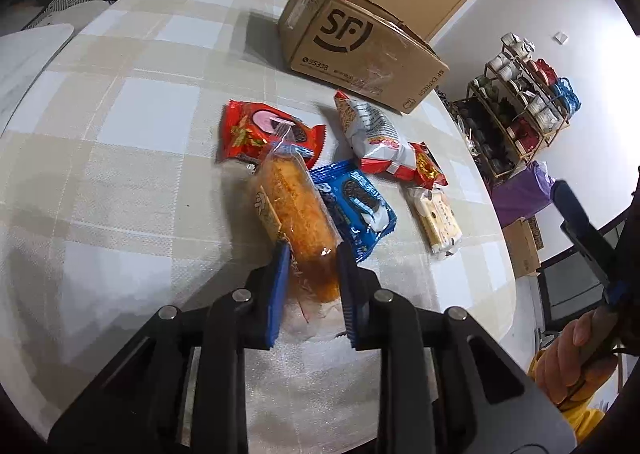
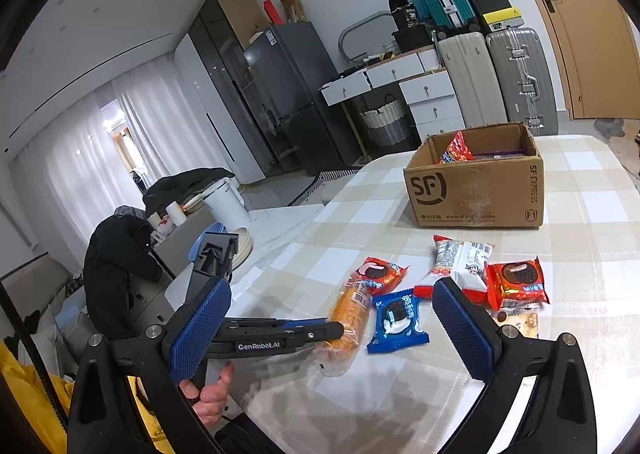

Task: Organize snacks
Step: 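Grasp the orange bread roll with the left gripper while the right gripper grasps the cracker pack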

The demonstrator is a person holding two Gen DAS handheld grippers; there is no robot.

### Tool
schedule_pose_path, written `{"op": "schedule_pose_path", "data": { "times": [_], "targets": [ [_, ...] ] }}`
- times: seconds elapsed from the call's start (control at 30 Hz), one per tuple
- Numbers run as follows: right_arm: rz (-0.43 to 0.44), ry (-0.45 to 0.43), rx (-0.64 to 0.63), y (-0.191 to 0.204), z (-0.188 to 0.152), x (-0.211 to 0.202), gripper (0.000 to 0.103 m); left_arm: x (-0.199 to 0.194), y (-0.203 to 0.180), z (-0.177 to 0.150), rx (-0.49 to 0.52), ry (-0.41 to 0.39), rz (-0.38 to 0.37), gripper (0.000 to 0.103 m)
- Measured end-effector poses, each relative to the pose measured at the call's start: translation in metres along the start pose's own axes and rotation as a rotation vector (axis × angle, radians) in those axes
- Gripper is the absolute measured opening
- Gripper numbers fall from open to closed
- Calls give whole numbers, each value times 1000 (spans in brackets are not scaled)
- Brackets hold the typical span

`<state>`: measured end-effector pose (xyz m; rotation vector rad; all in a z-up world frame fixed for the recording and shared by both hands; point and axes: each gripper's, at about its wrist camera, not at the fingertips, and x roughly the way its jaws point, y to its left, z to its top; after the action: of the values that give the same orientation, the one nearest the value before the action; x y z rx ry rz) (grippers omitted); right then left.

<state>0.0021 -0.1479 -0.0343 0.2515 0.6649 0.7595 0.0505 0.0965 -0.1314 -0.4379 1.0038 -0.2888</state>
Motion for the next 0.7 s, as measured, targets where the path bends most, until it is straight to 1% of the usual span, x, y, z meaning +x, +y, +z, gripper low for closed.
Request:
{"op": "schedule_pose_path", "data": {
  "times": [0.23,0.37,0.4,0.43,0.53,0.63,0.7],
  "targets": [
    [0,12,14,-4,-4,4,102,4,-1,3,-11,12,10,21],
    [4,17,22,-8,-7,3,102,11,-5,11,-8,20,51,28],
    [4,15,24,-9,-8,2,102,14,-7,13,-2,25,70,33],
    [4,14,28,-10,-9,2,102,16,-8,15,-4,37,83,35],
    [3,12,40,-15,-9,1,102,26,-11,18,-6,54,105,36],
    [2,13,53,-20,-11,0,102,34,-9,19,-13,61,100,39],
    [-2,18,57,-22,-11,1,102,38,-5,19,-23,63,82,41]
  ]
}}
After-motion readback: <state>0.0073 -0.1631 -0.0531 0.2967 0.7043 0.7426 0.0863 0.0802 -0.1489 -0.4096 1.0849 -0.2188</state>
